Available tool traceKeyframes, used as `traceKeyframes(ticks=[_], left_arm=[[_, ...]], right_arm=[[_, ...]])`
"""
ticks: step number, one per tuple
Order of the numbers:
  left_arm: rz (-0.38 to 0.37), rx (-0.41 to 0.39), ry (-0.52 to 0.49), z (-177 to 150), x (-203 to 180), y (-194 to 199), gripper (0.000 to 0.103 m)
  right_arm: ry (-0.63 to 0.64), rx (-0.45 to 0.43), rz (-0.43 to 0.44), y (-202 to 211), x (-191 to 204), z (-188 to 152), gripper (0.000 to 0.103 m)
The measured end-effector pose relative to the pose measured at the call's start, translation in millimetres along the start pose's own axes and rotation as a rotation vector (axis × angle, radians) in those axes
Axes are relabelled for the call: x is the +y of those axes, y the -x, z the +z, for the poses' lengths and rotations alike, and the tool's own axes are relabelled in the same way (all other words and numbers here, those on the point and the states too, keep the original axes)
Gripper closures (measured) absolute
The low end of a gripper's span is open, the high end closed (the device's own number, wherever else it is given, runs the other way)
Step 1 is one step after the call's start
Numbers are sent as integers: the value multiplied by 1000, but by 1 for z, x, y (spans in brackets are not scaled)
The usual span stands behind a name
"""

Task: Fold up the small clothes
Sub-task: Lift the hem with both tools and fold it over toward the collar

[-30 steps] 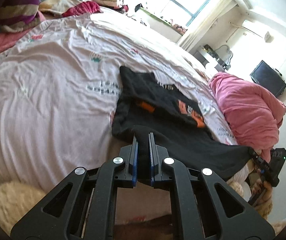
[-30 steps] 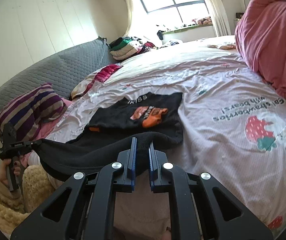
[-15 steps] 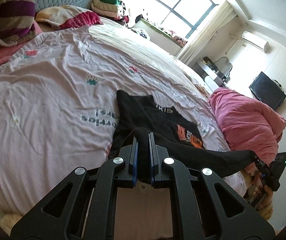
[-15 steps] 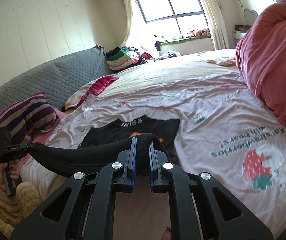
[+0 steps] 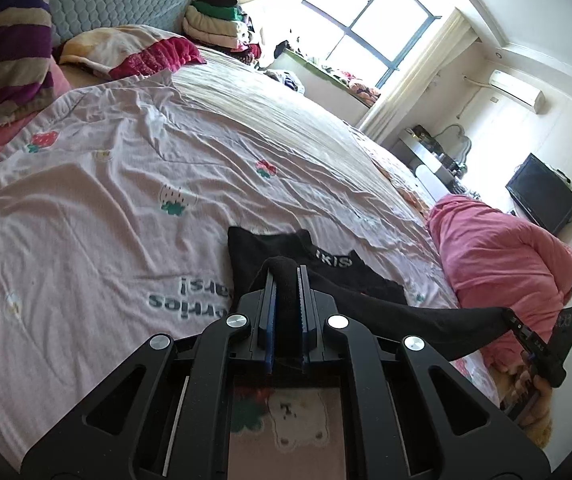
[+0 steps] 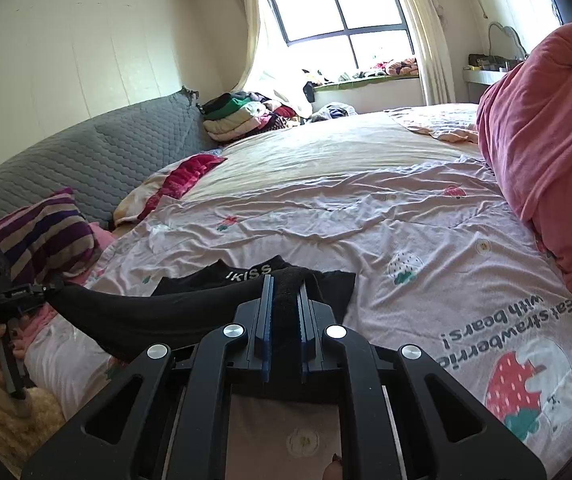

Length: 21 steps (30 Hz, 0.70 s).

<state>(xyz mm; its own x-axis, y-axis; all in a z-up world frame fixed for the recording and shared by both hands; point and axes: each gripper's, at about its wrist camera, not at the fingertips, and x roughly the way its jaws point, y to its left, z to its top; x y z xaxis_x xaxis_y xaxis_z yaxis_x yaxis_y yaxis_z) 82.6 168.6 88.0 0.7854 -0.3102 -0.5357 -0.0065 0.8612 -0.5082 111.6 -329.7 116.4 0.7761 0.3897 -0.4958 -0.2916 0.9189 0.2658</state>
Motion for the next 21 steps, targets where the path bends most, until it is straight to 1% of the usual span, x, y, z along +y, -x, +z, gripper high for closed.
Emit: traceKeyframes(ticks=[4, 11, 16, 21], left_arm=[[23, 9, 11, 9, 3, -20, 100], [68, 38, 14, 22, 13, -57, 100], [91, 64, 14, 22, 22, -85, 100], [121, 80, 3, 19, 28, -106, 100]], right_arm=[[-33, 19, -10, -23, -7, 8, 94], [-33, 52, -51, -62, -15, 14, 94], [-55, 76, -68, -86, -29, 8, 94], [-37, 114, -101, -112, -37, 0, 94]])
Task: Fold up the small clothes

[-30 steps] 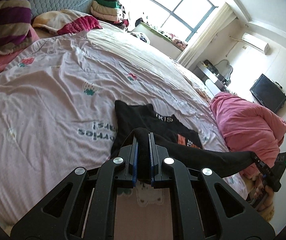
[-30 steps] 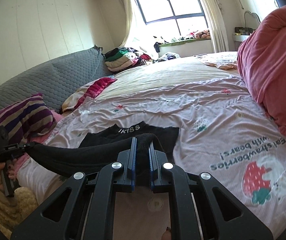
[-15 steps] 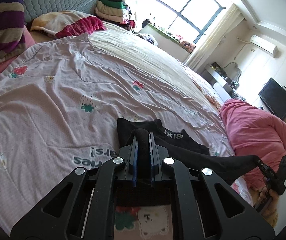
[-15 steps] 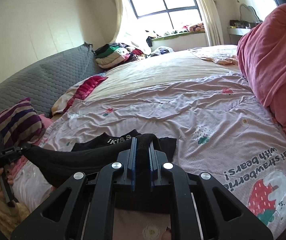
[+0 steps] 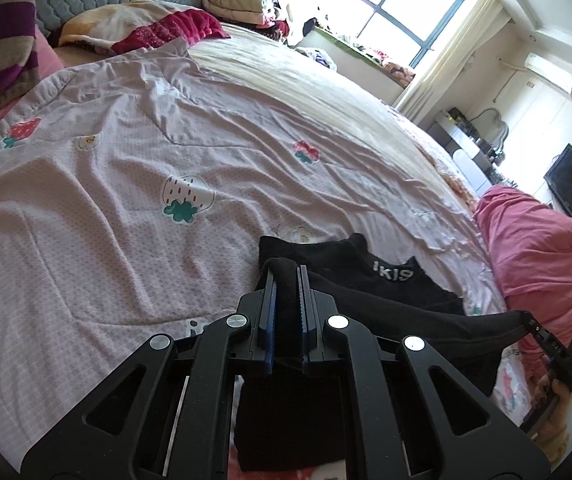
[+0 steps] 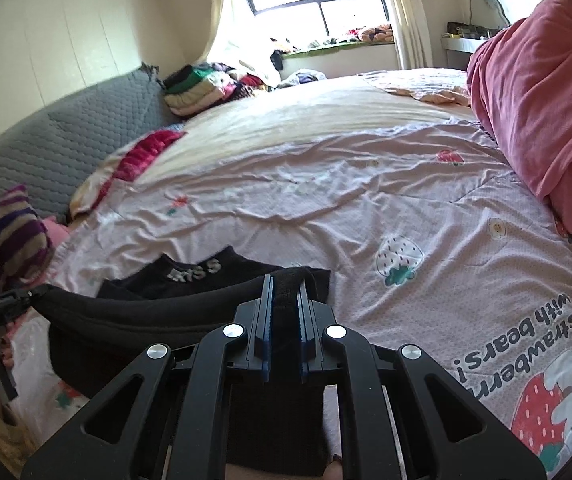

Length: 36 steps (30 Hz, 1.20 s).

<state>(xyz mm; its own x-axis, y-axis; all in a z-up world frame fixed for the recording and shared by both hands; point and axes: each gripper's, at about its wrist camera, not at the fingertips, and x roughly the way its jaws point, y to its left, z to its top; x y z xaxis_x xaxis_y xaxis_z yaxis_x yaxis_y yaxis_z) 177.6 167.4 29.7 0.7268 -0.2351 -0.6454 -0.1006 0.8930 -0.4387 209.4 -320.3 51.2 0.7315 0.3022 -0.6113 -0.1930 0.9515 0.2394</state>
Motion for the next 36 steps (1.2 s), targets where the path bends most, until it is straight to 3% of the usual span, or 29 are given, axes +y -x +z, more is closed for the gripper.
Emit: traceKeyframes(ticks=[12, 16, 17, 19, 26, 32, 36], left_arm=[[60, 24, -33, -6, 2, -34, 100], [68, 12, -36, -6, 2, -32, 96], [81, 5, -40, -6, 2, -30, 95], [92, -11, -48, -5, 0, -25, 95], [88, -64, -103, -6, -17, 1, 88], [55, -22, -188, -24, -42, 5, 92], [48, 69, -258, -47, -54, -11, 95]], right_arm=[[-4, 79, -48, -44, -8, -10, 92], [8, 107, -79, -49, -8, -17, 74], [5, 108, -89, -48, -8, -19, 60], [3, 95, -90, -43, -8, -20, 57], [83, 13, -112, -19, 8, -23, 57], [222, 61, -46, -21, 39, -33, 85], [316, 141, -52, -40, 55, -48, 88]])
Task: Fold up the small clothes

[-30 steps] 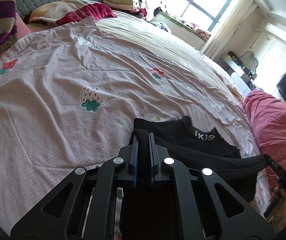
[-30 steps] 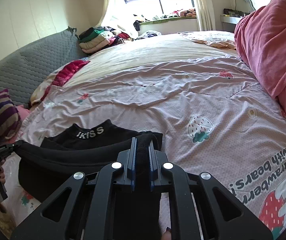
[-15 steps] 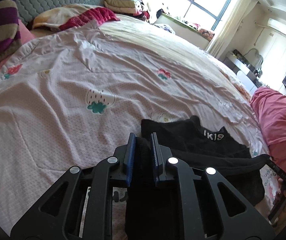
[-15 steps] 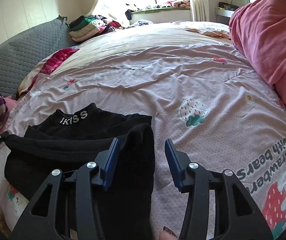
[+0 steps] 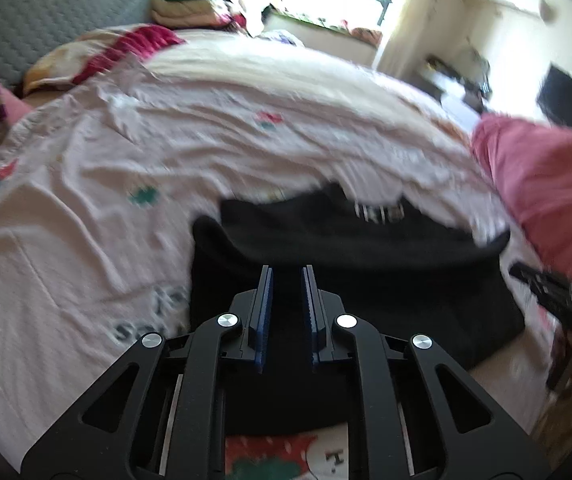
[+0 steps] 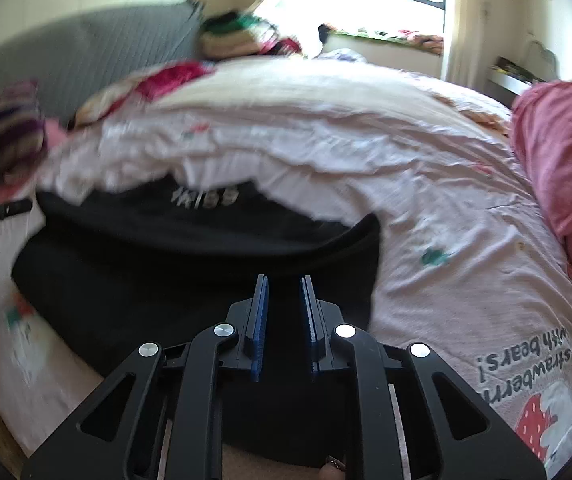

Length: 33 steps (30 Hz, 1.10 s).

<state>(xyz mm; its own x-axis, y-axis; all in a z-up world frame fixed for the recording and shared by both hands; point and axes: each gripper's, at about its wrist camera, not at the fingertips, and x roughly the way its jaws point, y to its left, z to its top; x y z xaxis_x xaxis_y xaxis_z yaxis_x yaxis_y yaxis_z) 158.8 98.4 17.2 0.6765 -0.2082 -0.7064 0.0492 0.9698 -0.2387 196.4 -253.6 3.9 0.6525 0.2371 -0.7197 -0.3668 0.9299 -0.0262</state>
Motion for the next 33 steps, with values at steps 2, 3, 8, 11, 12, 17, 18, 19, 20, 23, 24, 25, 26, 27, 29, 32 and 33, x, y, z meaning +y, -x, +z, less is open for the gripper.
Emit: traceKeyframes(ticks=[2, 3, 8, 11, 12, 17, 18, 19, 20, 23, 24, 25, 26, 27, 29, 32, 33], left_arm=[[17, 51, -35, -9, -6, -13, 95], [28, 71, -48, -12, -8, -20, 95], [68, 123, -81, -9, -7, -47, 95], [84, 116, -103, 1, -8, -58, 95], [86, 115, -107, 3, -8, -60, 95], [84, 110, -99, 13, 1, -77, 95], [85, 107, -96, 16, 3, -79, 95], [83, 109, -89, 19, 4, -81, 95], [78, 109, -81, 22, 6, -82, 95], [82, 95, -59, 30, 13, -84, 95], [90, 87, -48, 32, 16, -83, 95], [97, 79, -33, 34, 21, -83, 95], [104, 67, 1, 37, 30, -81, 95], [106, 61, 22, 38, 35, -81, 95], [113, 55, 73, 42, 50, -77, 92], [100, 57, 114, 45, 63, -75, 78], [90, 57, 131, 45, 67, -75, 75]], right_arm=[[13, 31, 1, -10, 3, -4, 89], [11, 44, 3, -15, 4, -5, 89], [-16, 75, 19, -36, -3, -3, 89], [-45, 76, 24, -46, -10, 2, 89], [-61, 79, 26, -49, -14, 3, 89], [-124, 81, 40, -61, -29, 9, 91], [-133, 79, 41, -62, -31, 10, 91], [-137, 78, 41, -62, -32, 11, 91], [-139, 76, 38, -63, -33, 13, 91], [-137, 67, 20, -64, -36, 15, 91], [-139, 64, 15, -64, -37, 16, 92], [-145, 61, 7, -65, -39, 16, 92], [-152, 56, 0, -64, -41, 17, 91], [-162, 47, -15, -63, -44, 18, 91], [-179, 30, -34, -61, -51, 19, 91], [-213, 21, -44, -61, -63, 21, 85], [-224, 21, -44, -61, -66, 21, 81]])
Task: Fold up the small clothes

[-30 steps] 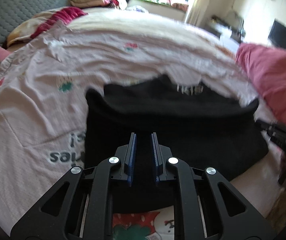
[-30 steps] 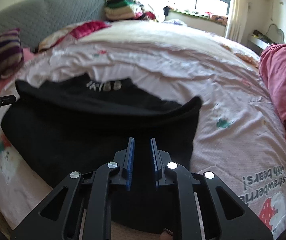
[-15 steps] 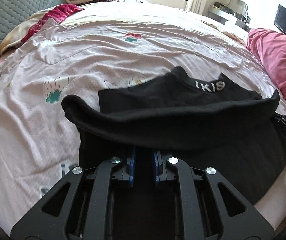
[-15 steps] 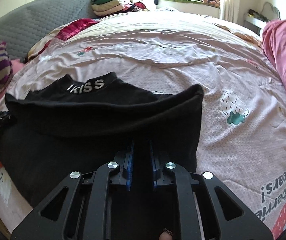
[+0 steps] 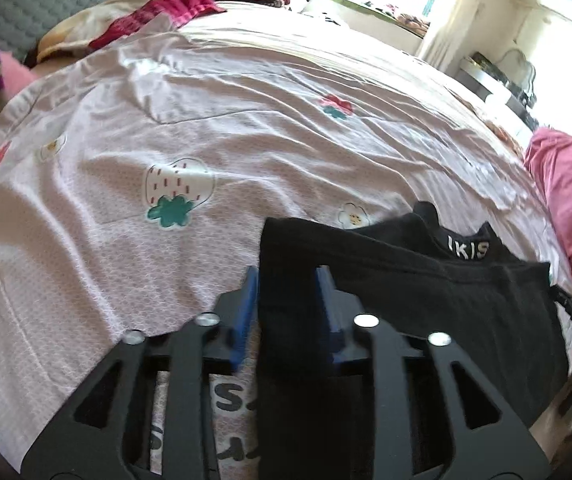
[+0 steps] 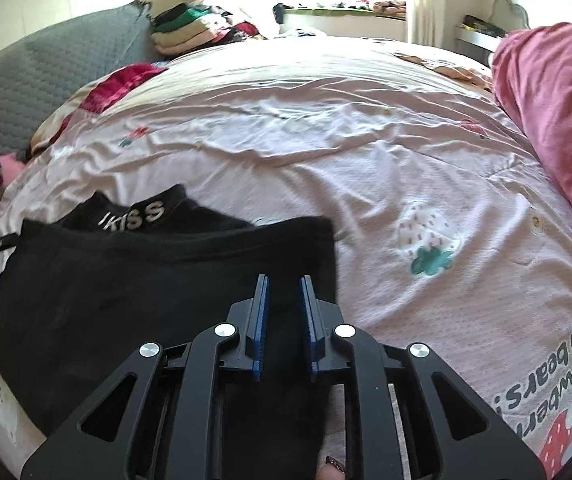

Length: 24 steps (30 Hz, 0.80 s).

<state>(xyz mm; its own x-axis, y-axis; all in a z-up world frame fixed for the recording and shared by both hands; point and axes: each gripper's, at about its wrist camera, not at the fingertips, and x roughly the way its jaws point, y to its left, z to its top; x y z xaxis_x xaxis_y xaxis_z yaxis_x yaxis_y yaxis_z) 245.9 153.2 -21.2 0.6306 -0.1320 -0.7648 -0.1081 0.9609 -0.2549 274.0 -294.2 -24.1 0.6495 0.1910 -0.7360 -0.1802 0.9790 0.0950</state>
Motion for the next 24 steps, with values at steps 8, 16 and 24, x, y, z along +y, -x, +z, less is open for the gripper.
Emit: traceKeyframes(ticks=[8, 16, 24], left_arm=[[-59, 57, 20, -3, 1, -16, 70], [-53, 15, -16, -3, -7, -8, 99], [-44, -148, -71, 15, -23, 28, 99]], right_arm=[[-101, 51, 79, -15, -19, -1, 65], [-112, 9, 115, -4, -18, -2, 96], [-139, -102, 109, 18, -25, 13, 97]])
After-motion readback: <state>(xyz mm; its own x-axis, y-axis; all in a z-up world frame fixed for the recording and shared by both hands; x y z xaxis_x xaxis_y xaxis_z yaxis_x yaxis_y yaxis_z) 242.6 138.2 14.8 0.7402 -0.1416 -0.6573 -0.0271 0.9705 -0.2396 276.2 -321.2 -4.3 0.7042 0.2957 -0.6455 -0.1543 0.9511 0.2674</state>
